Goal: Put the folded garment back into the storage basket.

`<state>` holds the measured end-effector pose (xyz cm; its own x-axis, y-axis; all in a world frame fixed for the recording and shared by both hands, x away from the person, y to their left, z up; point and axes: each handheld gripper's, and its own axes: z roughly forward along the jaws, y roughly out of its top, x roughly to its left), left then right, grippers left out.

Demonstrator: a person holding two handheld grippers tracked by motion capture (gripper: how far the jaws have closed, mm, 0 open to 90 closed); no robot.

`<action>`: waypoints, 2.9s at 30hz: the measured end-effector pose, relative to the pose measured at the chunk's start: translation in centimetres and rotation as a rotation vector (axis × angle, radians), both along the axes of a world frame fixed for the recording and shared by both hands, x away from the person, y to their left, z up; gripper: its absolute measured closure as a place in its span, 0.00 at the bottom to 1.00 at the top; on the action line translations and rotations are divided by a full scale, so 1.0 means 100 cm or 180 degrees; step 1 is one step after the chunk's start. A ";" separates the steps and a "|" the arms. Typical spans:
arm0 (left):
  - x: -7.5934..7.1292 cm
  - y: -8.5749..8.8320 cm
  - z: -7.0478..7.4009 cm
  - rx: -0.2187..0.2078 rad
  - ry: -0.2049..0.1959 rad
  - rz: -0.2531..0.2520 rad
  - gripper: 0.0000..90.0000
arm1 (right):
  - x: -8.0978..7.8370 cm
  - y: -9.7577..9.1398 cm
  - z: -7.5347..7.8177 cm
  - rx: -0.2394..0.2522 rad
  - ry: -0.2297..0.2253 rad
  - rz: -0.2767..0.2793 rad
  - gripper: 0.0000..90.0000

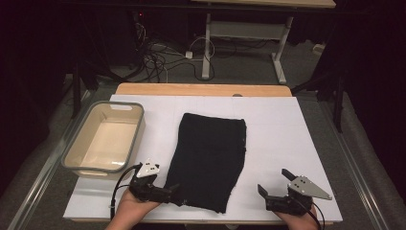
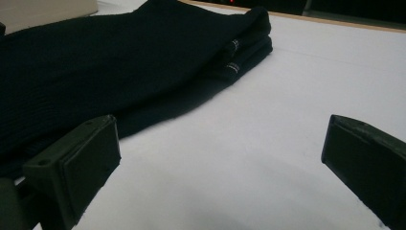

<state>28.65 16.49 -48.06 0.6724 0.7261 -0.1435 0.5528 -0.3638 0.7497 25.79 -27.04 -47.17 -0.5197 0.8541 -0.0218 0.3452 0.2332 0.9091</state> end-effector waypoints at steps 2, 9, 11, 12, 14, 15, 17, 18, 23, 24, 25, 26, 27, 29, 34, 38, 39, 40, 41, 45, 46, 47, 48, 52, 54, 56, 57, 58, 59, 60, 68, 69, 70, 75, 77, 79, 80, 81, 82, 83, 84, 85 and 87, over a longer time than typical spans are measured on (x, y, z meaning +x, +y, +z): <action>0.000 -0.001 0.000 0.0063 -0.0011 0.0038 0.00 | -0.001 -0.001 0.001 -0.0001 0.0000 0.0002 0.00; 0.001 0.002 -0.001 0.0118 0.0161 0.0039 0.00 | -0.003 0.001 0.000 -0.0041 -0.0027 0.0046 0.00; 0.003 0.005 -0.003 0.0092 0.0216 0.0087 0.00 | -0.002 0.002 0.000 -0.0046 -0.0017 0.0083 0.00; 0.004 0.006 -0.004 0.0079 0.0269 0.0106 0.00 | -0.002 0.002 0.000 -0.0024 -0.0017 0.0091 0.00; 0.002 0.008 -0.004 0.0034 0.0313 0.0114 0.00 | -0.001 0.004 0.001 0.0005 -0.0028 0.0114 0.00; 0.000 0.008 -0.003 0.0046 0.0312 0.0108 0.00 | 0.000 0.004 0.001 0.0009 -0.0027 0.0126 0.00; -0.003 0.010 0.000 0.0037 0.0309 0.0078 0.00 | 0.001 0.005 0.002 0.0007 -0.0046 0.0146 0.00; -0.004 0.010 0.002 0.0005 0.0314 0.0079 0.00 | 0.002 0.006 0.002 0.0009 -0.0046 0.0159 0.00; -0.007 0.008 0.001 0.0017 0.0406 -0.0019 0.00 | 0.006 0.010 0.001 -0.0002 -0.0043 0.0205 0.00; -0.007 0.007 -0.001 0.0029 0.0442 -0.0033 0.00 | 0.006 0.011 0.001 -0.0001 -0.0038 0.0215 0.00; -0.007 0.007 -0.003 0.0024 0.0477 -0.0051 0.01 | 0.006 0.012 0.000 -0.0006 -0.0031 0.0223 0.00; -0.007 0.006 -0.006 0.0025 0.0510 -0.0074 0.04 | 0.006 0.013 0.000 -0.0017 -0.0029 0.0232 0.00; -0.006 0.006 -0.008 0.0037 0.0547 -0.0100 0.08 | 0.006 0.014 -0.001 -0.0021 -0.0019 0.0234 0.00; -0.007 0.005 -0.008 0.0031 0.0546 -0.0126 0.13 | 0.007 0.016 -0.001 -0.0045 -0.0013 0.0245 0.00; -0.011 0.000 -0.007 -0.0017 0.0578 -0.0300 0.35 | 0.007 0.019 -0.002 -0.0072 -0.0002 0.0241 0.00; -0.010 0.000 -0.008 -0.0106 0.0623 -0.0380 0.47 | 0.007 0.019 -0.004 -0.0081 0.0021 0.0216 0.00; -0.011 0.001 -0.009 -0.0146 0.0630 -0.0387 0.50 | 0.007 0.020 -0.004 -0.0084 0.0023 0.0211 0.00; -0.011 0.002 -0.009 -0.0184 0.0639 -0.0423 0.53 | 0.007 0.020 -0.004 -0.0076 0.0029 0.0204 0.00; -0.011 0.002 -0.010 -0.0221 0.0643 -0.0436 0.57 | 0.007 0.021 -0.004 -0.0067 0.0032 0.0197 0.00; -0.014 0.003 -0.011 -0.0267 0.0579 -0.0471 0.66 | 0.011 0.026 -0.004 0.0014 0.0071 0.0151 0.01; -0.016 0.002 -0.011 -0.0254 0.0532 -0.0470 0.68 | 0.013 0.028 -0.004 0.0027 0.0084 0.0124 0.02; -0.018 0.001 -0.011 -0.0229 0.0489 -0.0464 0.70 | 0.015 0.030 -0.003 0.0039 0.0095 0.0085 0.03; -0.019 0.000 -0.010 -0.0197 0.0442 -0.0462 0.71 | 0.018 0.032 -0.002 0.0061 0.0107 0.0071 0.03; -0.025 -0.002 -0.009 -0.0097 0.0267 -0.0442 0.74 | 0.034 0.045 0.008 -0.0044 0.0090 0.0012 0.08; -0.027 -0.003 -0.010 -0.0063 0.0189 -0.0433 0.75 | 0.051 0.051 0.014 -0.0072 0.0098 -0.0077 0.13; -0.029 -0.004 -0.010 -0.0038 0.0116 -0.0434 0.75 | 0.073 0.057 0.019 0.0003 0.0156 -0.0184 0.16; -0.030 -0.004 -0.011 -0.0036 0.0087 -0.0435 0.75 | 0.084 0.060 0.021 0.0015 0.0162 -0.0218 0.18; -0.030 -0.004 -0.011 -0.0041 0.0067 -0.0437 0.75 | 0.096 0.062 0.021 0.0012 0.0200 -0.0266 0.19; -0.030 -0.004 -0.012 -0.0046 0.0053 -0.0439 0.75 | 0.108 0.065 0.022 0.0003 0.0270 -0.0315 0.22; -0.031 -0.003 -0.012 -0.0056 0.0041 -0.0437 0.75 | 0.120 0.067 0.021 -0.0015 0.0315 -0.0352 0.24; -0.030 -0.001 -0.014 -0.0120 0.0057 -0.0443 0.74 | 0.201 0.066 0.007 0.0060 0.0695 -0.0596 0.40; -0.030 -0.001 -0.014 -0.0127 0.0061 -0.0439 0.74 | 0.208 0.066 0.004 0.0088 0.0738 -0.0602 0.40; -0.030 -0.001 -0.014 -0.0133 0.0066 -0.0443 0.74 | 0.214 0.066 0.001 0.0115 0.0780 -0.0603 0.40; -0.028 0.000 -0.015 -0.0164 0.0098 -0.0455 0.74 | 0.230 0.067 -0.010 -0.0001 0.0983 -0.0585 0.37; -0.028 0.000 -0.015 -0.0165 0.0102 -0.0457 0.74 | 0.229 0.065 -0.011 0.0016 0.1089 -0.0511 0.41; -0.028 0.000 -0.015 -0.0170 0.0106 -0.0458 0.74 | 0.225 0.067 -0.010 -0.0078 0.1088 -0.0455 0.48; -0.028 0.000 -0.015 -0.0171 0.0108 -0.0458 0.74 | 0.224 0.068 -0.010 -0.0076 0.1097 -0.0438 0.52; -0.028 0.000 -0.015 -0.0174 0.0110 -0.0457 0.74 | 0.224 0.068 -0.010 -0.0068 0.1092 -0.0417 0.56; -0.028 0.001 -0.015 -0.0178 0.0115 -0.0455 0.74 | 0.223 0.067 -0.010 -0.0052 0.1104 -0.0387 0.61; -0.028 0.001 -0.015 -0.0180 0.0116 -0.0454 0.74 | 0.223 0.067 -0.010 -0.0006 0.1122 -0.0337 0.67; -0.028 0.001 -0.015 -0.0182 0.0116 -0.0453 0.74 | 0.223 0.067 -0.011 0.0022 0.1128 -0.0281 0.72; -0.028 0.001 -0.015 -0.0181 0.0114 -0.0454 0.74 | 0.223 0.067 -0.011 0.0059 0.1148 -0.0192 0.78; -0.028 0.001 -0.015 -0.0179 0.0108 -0.0452 0.74 | 0.222 0.068 -0.012 0.0069 0.1149 -0.0123 0.81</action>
